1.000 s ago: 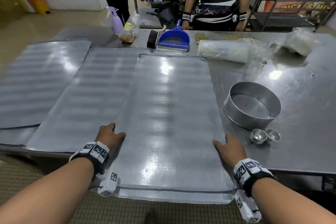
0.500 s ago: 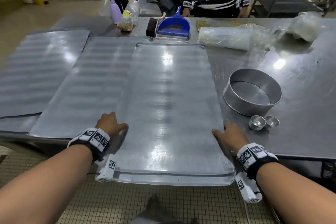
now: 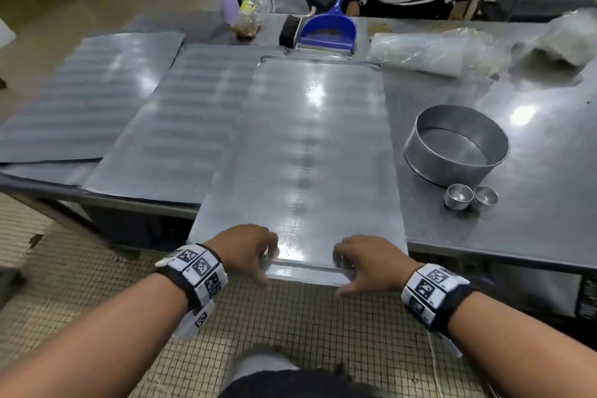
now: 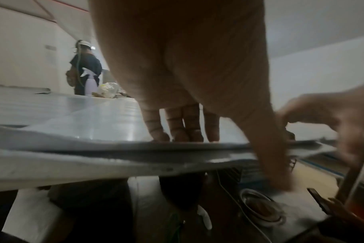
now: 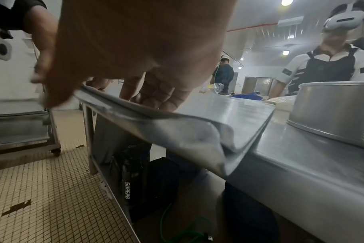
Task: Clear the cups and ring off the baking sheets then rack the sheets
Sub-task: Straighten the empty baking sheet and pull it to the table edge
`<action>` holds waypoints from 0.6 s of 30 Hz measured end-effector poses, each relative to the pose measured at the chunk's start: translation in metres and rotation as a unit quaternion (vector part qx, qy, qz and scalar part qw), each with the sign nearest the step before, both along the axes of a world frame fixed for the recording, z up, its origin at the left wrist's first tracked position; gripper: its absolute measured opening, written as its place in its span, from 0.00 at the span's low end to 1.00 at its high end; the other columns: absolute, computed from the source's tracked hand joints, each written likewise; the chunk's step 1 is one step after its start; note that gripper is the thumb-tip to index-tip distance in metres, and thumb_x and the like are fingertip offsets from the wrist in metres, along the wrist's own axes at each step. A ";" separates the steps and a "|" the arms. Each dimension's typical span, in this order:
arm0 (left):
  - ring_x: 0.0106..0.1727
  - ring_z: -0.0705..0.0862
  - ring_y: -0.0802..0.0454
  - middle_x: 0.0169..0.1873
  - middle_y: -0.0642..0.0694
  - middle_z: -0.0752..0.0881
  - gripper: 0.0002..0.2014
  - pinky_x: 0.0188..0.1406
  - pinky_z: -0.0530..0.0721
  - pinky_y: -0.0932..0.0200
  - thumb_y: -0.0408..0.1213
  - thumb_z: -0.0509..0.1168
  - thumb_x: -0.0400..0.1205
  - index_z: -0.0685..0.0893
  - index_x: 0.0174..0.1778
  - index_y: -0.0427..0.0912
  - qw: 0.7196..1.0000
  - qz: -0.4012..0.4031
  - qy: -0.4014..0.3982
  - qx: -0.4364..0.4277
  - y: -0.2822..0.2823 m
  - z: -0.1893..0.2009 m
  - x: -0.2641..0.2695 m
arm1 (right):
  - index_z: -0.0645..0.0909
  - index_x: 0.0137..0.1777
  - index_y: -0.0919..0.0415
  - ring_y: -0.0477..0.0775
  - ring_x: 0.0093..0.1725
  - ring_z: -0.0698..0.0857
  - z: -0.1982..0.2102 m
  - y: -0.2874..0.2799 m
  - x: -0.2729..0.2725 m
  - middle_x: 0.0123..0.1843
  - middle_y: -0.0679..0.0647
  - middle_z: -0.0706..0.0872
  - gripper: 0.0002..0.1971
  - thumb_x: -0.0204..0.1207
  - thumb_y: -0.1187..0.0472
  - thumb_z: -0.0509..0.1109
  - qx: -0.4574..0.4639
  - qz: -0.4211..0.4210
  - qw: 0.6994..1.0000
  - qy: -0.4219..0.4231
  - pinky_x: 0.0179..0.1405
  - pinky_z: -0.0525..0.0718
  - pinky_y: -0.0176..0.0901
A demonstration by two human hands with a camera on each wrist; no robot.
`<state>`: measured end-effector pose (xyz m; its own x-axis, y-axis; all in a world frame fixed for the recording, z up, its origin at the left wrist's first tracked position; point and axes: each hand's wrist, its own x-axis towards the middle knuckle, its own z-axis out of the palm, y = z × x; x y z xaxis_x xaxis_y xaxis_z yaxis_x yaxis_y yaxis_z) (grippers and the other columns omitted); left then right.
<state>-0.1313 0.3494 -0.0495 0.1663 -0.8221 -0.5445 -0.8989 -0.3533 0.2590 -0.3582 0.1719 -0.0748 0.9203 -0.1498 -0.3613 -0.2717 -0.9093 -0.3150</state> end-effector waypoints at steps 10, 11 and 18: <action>0.42 0.84 0.63 0.42 0.60 0.86 0.20 0.43 0.84 0.64 0.58 0.80 0.69 0.86 0.48 0.51 0.993 0.040 0.059 -0.096 0.015 -0.012 0.007 | 0.76 0.38 0.43 0.38 0.35 0.79 0.008 0.007 0.001 0.35 0.40 0.82 0.20 0.65 0.29 0.74 0.026 -0.074 0.996 -0.038 0.34 0.74 0.32; 0.44 0.84 0.63 0.45 0.60 0.85 0.25 0.44 0.84 0.64 0.63 0.79 0.66 0.85 0.53 0.53 0.987 0.073 0.073 -0.123 0.017 -0.012 0.014 | 0.78 0.43 0.43 0.39 0.38 0.80 0.009 0.004 0.000 0.39 0.39 0.82 0.22 0.65 0.25 0.70 0.026 -0.111 0.992 -0.058 0.38 0.78 0.34; 0.75 0.71 0.31 0.75 0.33 0.70 0.40 0.74 0.72 0.41 0.62 0.69 0.78 0.68 0.81 0.43 0.919 0.353 -0.066 -0.161 0.027 -0.025 0.096 | 0.74 0.74 0.52 0.64 0.72 0.74 -0.039 -0.060 -0.025 0.74 0.61 0.75 0.37 0.74 0.27 0.55 -0.019 -0.532 0.843 -0.070 0.68 0.75 0.57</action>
